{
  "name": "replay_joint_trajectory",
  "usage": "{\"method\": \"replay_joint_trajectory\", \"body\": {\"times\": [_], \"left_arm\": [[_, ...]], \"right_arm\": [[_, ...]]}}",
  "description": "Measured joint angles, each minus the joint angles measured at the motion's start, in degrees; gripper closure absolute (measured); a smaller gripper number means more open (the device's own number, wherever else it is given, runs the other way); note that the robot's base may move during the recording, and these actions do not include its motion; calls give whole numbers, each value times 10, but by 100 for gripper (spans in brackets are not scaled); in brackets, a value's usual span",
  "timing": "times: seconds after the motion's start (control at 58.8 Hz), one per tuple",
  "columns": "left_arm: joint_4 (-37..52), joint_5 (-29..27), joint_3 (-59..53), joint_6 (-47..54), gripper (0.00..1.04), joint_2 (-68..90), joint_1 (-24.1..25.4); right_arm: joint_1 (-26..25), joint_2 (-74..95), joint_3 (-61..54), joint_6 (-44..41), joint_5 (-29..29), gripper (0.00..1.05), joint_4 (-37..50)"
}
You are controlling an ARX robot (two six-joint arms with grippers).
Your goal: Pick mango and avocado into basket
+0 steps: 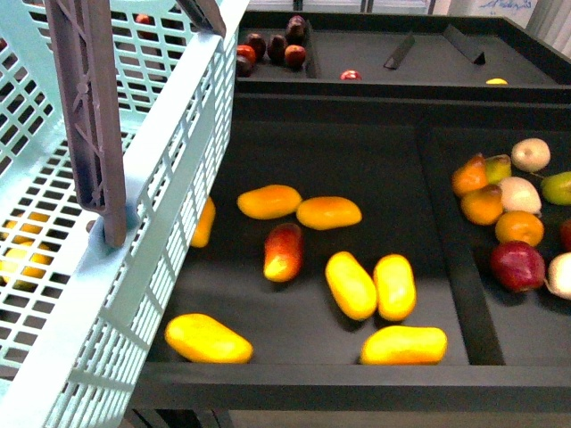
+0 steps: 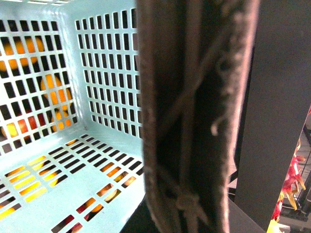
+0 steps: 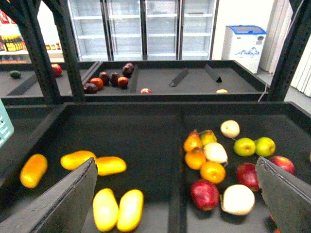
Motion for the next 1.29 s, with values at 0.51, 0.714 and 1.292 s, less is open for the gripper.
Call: {"method": "replay_joint_trajectory", "body": {"times": [0.51,0.714,1.292], "left_arm": [[0,2,0,-1,99,0,0],[0,2,0,-1,99,0,0],[-10,57,130,209,99,249,43]], "right_arm": [[0,0,0,0,0,8,0],[0,0,0,0,0,8,0],[0,0,0,0,0,8,0]]}}
